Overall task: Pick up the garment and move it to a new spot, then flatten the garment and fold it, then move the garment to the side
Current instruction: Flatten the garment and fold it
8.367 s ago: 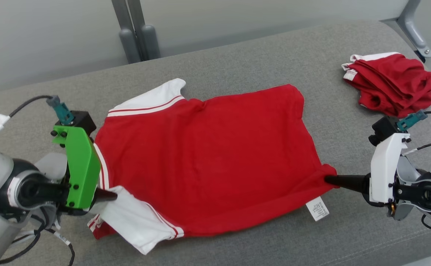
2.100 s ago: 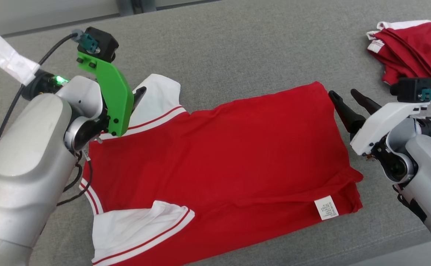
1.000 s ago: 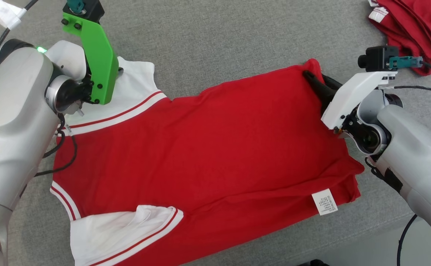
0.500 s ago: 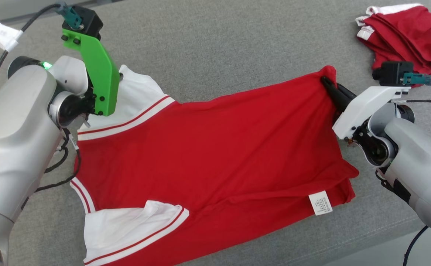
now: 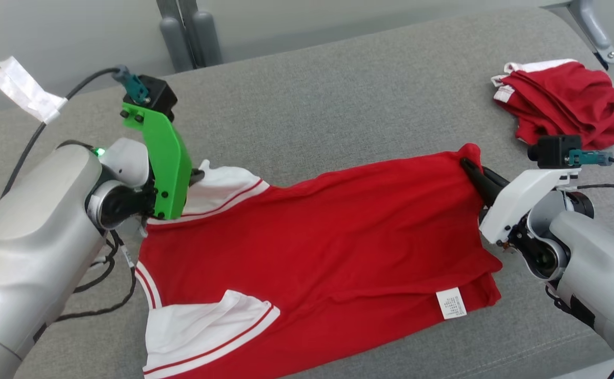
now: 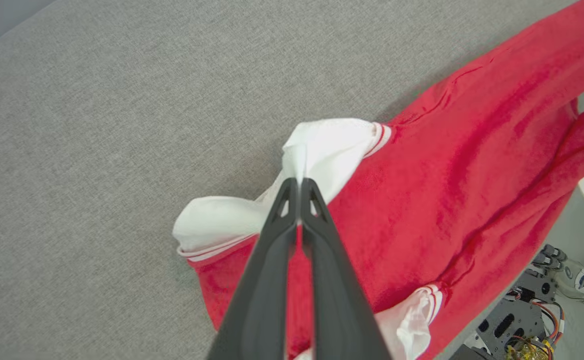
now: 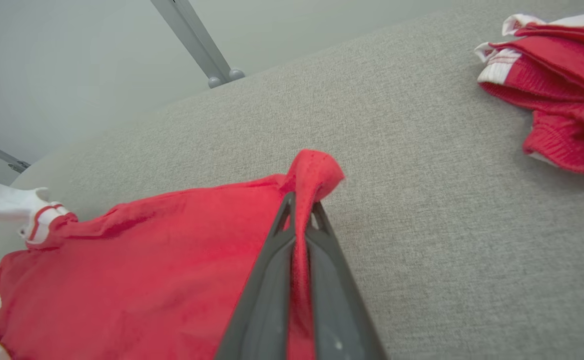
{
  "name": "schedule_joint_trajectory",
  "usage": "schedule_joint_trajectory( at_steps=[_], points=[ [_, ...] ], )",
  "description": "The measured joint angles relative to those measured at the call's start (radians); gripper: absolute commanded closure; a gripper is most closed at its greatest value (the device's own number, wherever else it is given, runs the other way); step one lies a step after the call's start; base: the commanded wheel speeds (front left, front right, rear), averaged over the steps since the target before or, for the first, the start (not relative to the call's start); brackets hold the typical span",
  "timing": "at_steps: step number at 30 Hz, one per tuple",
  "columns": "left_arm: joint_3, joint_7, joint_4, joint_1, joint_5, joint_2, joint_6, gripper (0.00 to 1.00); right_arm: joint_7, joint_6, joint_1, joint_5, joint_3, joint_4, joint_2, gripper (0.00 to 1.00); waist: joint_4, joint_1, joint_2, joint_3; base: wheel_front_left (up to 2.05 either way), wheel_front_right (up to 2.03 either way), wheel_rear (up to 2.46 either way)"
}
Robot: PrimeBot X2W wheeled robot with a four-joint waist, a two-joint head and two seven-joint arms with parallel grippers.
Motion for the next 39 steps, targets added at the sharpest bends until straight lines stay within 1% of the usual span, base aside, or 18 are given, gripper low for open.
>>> schedule_joint_trajectory(
  at_steps=[6,9,10,12,18,25,29,39],
  points=[
    [-0.027,0.092,-0.087,0.059,-0.091,0.036,0.000,1.00,0.002,0.000,0.021,0.017,0.033,0.015,-0.023,1.00,0.015,0.0000,0.0000,-0.062,0.00,0.00,0.00],
    [-0.022,0.138,-0.125,0.096,-0.163,0.040,0.000,1.00,0.006,0.000,0.031,0.026,0.047,0.026,-0.027,1.00,0.024,0.0000,0.0000,-0.085,0.00,0.00,0.00],
    [-0.024,0.155,-0.140,0.106,-0.172,0.041,0.000,1.00,0.006,0.000,0.033,0.030,0.052,0.030,-0.028,1.00,0.027,0.0000,0.0000,-0.092,0.00,0.00,0.00],
    [-0.027,0.169,-0.164,0.114,-0.177,0.048,0.003,1.00,0.010,0.000,0.033,0.034,0.060,0.037,-0.029,1.00,0.032,0.0000,0.0000,-0.102,0.00,0.00,0.00],
    [-0.046,0.221,-0.225,0.148,-0.202,0.070,0.035,1.00,0.038,0.000,0.035,0.044,0.100,0.032,-0.034,1.00,0.040,0.0000,0.0000,-0.120,0.00,0.00,0.00],
    [-0.058,0.248,-0.286,0.183,-0.221,0.092,0.067,1.00,0.096,0.000,0.039,0.051,0.158,0.008,-0.085,1.00,0.043,0.0000,0.0000,-0.134,0.00,0.00,0.00],
    [-0.061,0.258,-0.312,0.197,-0.228,0.106,0.077,1.00,0.121,0.000,0.040,0.049,0.189,0.005,-0.106,1.00,0.048,0.0000,0.0000,-0.140,0.00,0.00,0.00],
    [-0.071,0.283,-0.370,0.228,-0.248,0.117,0.103,1.00,0.145,0.000,0.048,0.031,0.232,-0.013,-0.111,1.00,0.061,0.0000,0.0000,-0.149,0.00,0.00,0.00]
  ],
)
